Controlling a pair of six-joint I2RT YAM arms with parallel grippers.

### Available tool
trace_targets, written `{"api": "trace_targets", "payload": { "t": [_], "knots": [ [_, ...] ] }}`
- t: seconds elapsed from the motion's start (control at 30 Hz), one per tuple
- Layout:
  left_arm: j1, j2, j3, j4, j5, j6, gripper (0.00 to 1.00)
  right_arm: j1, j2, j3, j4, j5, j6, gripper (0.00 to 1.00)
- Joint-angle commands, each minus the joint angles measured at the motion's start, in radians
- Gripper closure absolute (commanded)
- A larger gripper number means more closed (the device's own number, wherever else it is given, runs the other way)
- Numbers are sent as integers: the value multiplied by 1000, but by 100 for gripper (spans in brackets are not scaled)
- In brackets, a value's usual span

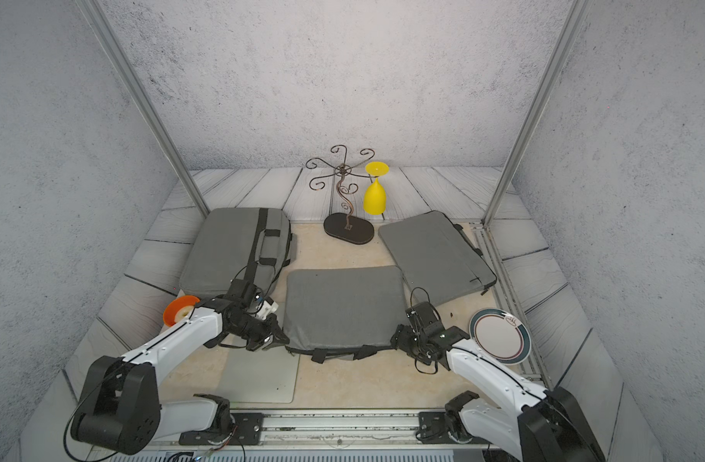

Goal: Open the zippered laptop bag and take out the laptop
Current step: Unzip the zipper on the zippered laptop bag, then adjust the zippered laptop bag at the center of the board.

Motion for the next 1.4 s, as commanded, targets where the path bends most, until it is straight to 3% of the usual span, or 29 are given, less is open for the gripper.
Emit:
{"api": "trace_targets", "payload": {
  "t": [0.0,0.13,0.27,0.37,0.47,0.67,0.9,1.07,1.37],
  "knots": [
    [-5,13,31,31,12,14,100,-16,68,23,144,-2,37,25],
    [-5,26,36,36,17,14,100,-29,151,-21,252,-49,92,34],
    [-6,24,36,33,20,15,100,-31,173,21,241,-60,28,59],
    [-6,18,38,16,23,20,100,-32,154,92,191,-42,-61,83],
    [-10,-2,53,-11,24,21,100,-31,151,171,128,-41,-144,93],
    [-83,-76,75,-41,30,-41,100,-32,167,283,102,-41,-251,97],
    [-316,-138,101,85,11,-204,100,-66,324,453,134,-83,-397,98],
    [-437,-86,151,104,-2,-207,100,-89,501,622,126,-145,-500,98],
    [-549,0,194,181,-12,-215,100,-93,776,901,116,-210,-582,97]
  ]
}}
